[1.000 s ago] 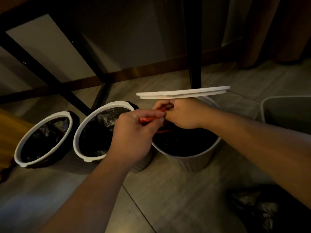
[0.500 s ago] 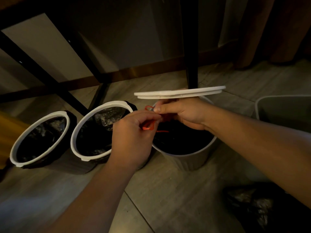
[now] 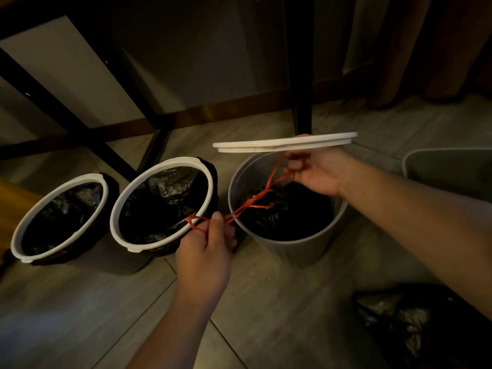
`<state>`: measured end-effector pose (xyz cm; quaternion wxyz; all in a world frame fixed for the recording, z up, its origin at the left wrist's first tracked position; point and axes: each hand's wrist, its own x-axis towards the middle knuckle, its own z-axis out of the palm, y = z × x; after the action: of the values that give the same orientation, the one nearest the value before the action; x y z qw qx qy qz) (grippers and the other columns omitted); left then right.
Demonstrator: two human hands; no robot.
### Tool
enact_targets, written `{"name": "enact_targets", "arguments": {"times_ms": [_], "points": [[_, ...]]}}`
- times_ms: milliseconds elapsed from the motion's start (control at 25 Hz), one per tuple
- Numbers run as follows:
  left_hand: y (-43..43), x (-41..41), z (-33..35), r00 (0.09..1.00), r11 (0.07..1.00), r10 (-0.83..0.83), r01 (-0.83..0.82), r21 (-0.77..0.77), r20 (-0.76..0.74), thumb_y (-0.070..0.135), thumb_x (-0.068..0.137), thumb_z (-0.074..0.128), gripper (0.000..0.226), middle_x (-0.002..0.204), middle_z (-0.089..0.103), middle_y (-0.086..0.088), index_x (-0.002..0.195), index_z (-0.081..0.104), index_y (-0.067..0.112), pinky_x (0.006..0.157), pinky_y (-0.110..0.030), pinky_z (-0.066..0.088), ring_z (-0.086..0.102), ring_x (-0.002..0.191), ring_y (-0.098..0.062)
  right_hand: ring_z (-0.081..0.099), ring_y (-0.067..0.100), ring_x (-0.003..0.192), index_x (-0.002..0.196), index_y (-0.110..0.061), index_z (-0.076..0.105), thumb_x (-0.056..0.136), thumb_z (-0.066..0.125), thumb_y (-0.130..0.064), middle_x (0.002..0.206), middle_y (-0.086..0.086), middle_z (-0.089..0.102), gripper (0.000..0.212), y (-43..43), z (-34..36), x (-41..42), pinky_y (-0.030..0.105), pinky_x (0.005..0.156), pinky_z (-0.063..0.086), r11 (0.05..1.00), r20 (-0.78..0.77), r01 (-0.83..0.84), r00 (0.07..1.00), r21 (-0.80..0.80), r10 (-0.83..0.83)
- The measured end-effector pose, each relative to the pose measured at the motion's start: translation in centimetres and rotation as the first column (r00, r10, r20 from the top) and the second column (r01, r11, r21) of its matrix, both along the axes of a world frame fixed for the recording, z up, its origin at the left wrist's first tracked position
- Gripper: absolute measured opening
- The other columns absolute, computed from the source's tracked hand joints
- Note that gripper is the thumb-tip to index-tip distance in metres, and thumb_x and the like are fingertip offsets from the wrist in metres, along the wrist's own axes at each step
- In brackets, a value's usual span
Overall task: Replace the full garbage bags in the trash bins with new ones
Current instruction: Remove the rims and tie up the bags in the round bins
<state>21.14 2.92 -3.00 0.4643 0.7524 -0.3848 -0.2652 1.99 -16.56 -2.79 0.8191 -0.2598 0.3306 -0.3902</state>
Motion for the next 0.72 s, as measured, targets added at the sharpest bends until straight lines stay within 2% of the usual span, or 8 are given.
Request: {"name": "enact_targets", "arguments": {"times_ms": [120,280,400,480,600,720], "points": [[0.9,1.6,-1.7,0.996,0.985,0.072,-0.063,0.163,-0.050,0.038,0.108,0.052,0.046,0.065,0.073,-0.001,0.077,0.073,0.012,0.059,-0.037,0.051,0.065,0.053,-0.009,0.044,0.009,0.049,0.080,-0.014,0.061,0.101,0.050,0.002,0.068,0.002,0.054,0.028,-1.2,-0.5,-0.9,0.030,0.064,0.049,0.987,-0.167,0.152,0.976,0.060,-0.140],[1.7,3.2,-4.1,0.999,0.956,0.050,-0.052,0.289,0.011,0.039,0.107,0.054,0.039,0.070,0.075,0.006,0.081,0.072,0.016,0.060,-0.035,0.052,0.068,0.053,-0.010,0.050,0.010,0.057,0.086,-0.010,0.060,0.098,0.050,0.010,0.066,0.003,0.053,0.026,-1.9,-1.4,-0.7,0.025,0.051,0.056,0.956,-0.166,0.237,0.964,0.171,-0.209],[2.1,4.4,-5.2,0.997,0.949,0.055,-0.071,0.308,0.060,0.038,0.107,0.055,0.034,0.072,0.074,0.013,0.083,0.071,0.019,0.060,-0.034,0.051,0.069,0.052,-0.011,0.052,0.010,0.057,0.093,-0.009,0.061,0.099,0.049,0.011,0.069,0.004,0.053,0.023,-2.5,-2.0,-0.5,0.025,0.050,0.057,0.942,-0.180,0.267,0.956,0.205,-0.232],[2.3,5.2,-5.6,0.995,0.945,0.059,-0.083,0.317,0.083,0.040,0.106,0.055,0.038,0.071,0.074,0.012,0.080,0.071,0.019,0.059,-0.034,0.051,0.070,0.053,-0.013,0.052,0.009,0.053,0.092,-0.008,0.061,0.099,0.048,0.010,0.068,0.004,0.053,0.024,-2.8,-2.2,-0.5,0.026,0.050,0.057,0.934,-0.188,0.287,0.950,0.213,-0.249],[2.5,5.7,-5.5,0.995,0.943,0.072,-0.088,0.321,0.063,0.041,0.107,0.053,0.040,0.072,0.075,0.010,0.080,0.072,0.018,0.063,-0.042,0.055,0.070,0.056,-0.013,0.050,0.009,0.054,0.091,-0.009,0.060,0.100,0.046,0.010,0.069,0.003,0.051,0.026,-2.7,-1.9,-0.3,0.024,0.049,0.055,0.930,-0.196,0.301,0.945,0.210,-0.261],[2.3,4.8,-4.0,0.993,0.967,0.075,-0.093,0.237,0.087,0.043,0.101,0.056,0.033,0.067,0.073,0.008,0.079,0.074,0.026,0.067,-0.046,0.058,0.067,0.058,-0.013,0.049,0.010,0.057,0.089,-0.010,0.060,0.098,0.050,0.008,0.071,0.004,0.052,0.022,-1.8,-1.1,-0.5,0.027,0.053,0.051,0.940,-0.177,0.259,0.959,0.220,-0.223]]}}
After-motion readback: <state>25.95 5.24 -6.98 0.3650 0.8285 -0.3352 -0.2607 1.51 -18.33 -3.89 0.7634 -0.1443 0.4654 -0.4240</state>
